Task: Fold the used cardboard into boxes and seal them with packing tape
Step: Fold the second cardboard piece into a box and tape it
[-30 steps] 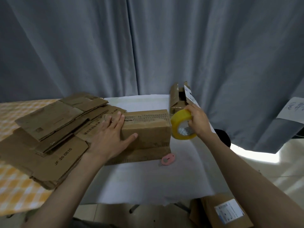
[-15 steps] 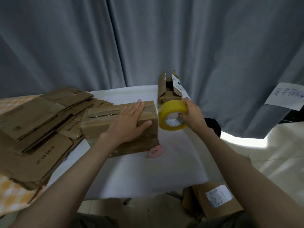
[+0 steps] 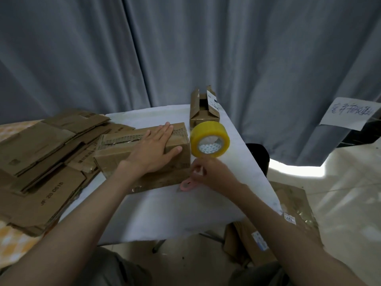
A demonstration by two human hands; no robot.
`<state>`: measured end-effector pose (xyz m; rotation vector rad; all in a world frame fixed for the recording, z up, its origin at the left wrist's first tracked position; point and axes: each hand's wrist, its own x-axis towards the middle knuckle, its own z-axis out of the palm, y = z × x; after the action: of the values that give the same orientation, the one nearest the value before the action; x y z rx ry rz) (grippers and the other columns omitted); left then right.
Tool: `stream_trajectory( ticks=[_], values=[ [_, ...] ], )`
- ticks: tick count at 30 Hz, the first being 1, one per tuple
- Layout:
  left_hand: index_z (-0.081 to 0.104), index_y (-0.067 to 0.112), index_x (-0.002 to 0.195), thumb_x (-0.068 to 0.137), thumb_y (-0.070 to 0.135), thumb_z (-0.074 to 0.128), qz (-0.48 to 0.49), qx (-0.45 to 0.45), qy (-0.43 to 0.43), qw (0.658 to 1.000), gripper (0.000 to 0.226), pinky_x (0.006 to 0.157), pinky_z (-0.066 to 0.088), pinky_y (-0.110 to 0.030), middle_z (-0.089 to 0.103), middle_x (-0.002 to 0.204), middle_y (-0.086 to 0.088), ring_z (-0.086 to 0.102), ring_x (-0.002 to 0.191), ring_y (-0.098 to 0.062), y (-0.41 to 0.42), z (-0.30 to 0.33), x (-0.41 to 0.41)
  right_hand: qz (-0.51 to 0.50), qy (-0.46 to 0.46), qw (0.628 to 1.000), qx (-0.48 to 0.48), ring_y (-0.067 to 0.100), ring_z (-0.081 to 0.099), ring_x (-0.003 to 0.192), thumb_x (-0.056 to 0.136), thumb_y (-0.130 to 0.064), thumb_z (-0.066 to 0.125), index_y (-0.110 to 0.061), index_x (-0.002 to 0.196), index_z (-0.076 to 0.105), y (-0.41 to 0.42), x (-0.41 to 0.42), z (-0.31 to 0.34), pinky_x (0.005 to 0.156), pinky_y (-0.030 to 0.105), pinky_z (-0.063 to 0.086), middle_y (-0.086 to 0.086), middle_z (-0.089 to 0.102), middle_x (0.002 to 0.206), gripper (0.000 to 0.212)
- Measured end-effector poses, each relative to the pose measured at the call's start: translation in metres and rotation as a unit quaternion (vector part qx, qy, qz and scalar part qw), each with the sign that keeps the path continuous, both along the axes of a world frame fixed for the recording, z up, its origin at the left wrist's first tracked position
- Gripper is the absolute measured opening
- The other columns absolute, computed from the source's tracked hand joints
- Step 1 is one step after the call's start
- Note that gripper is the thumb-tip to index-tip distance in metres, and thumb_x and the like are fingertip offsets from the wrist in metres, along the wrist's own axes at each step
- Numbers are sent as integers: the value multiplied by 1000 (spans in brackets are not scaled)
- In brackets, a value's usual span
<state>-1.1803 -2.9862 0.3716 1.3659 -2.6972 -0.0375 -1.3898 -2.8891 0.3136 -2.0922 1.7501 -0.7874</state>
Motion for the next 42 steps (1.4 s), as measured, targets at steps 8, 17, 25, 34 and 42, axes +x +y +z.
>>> stream_trajectory(
  ticks=[8,17,25,34,42],
  values=[
    [55,21,134,97,67,27,10,-16,32,999,65,101,45,-47,55,137,-5,52,122,-27,-7,35,-14,88,25,993,75,13,55,89,89,-36,71,-15,98,66,3,16,-6,75,26,41,-5,55,102,23],
    [67,26,99,92,23,69,-159,34,88,983,8,75,50,-23,62,100,8,59,89,-8,-52,66,-43,-99,-221,969,-44,12,64,53,89,-30,74,-14,90,64,3,-43,70,47,19,47,3,67,77,18],
    [69,28,118,94,12,62,-230,55,40,971,30,77,54,-31,59,89,16,59,78,-7,-69,71,-66,-201,-346,910,-107,14,70,67,101,-26,55,-15,103,51,-28,-17,64,62,28,56,4,65,94,12],
    [58,34,136,98,13,57,-259,70,48,962,44,78,45,-18,52,102,9,51,89,-4,-77,54,-76,-256,-324,895,-166,27,65,88,104,-21,50,-4,111,48,-39,-30,55,74,39,56,13,61,96,18],
    [53,39,139,98,6,55,-242,136,5,961,53,90,50,-28,44,124,4,50,108,-15,-82,65,-77,-267,-331,885,-189,15,62,90,100,-20,57,-16,102,52,-28,-18,57,70,21,54,-2,58,95,7]
  ],
)
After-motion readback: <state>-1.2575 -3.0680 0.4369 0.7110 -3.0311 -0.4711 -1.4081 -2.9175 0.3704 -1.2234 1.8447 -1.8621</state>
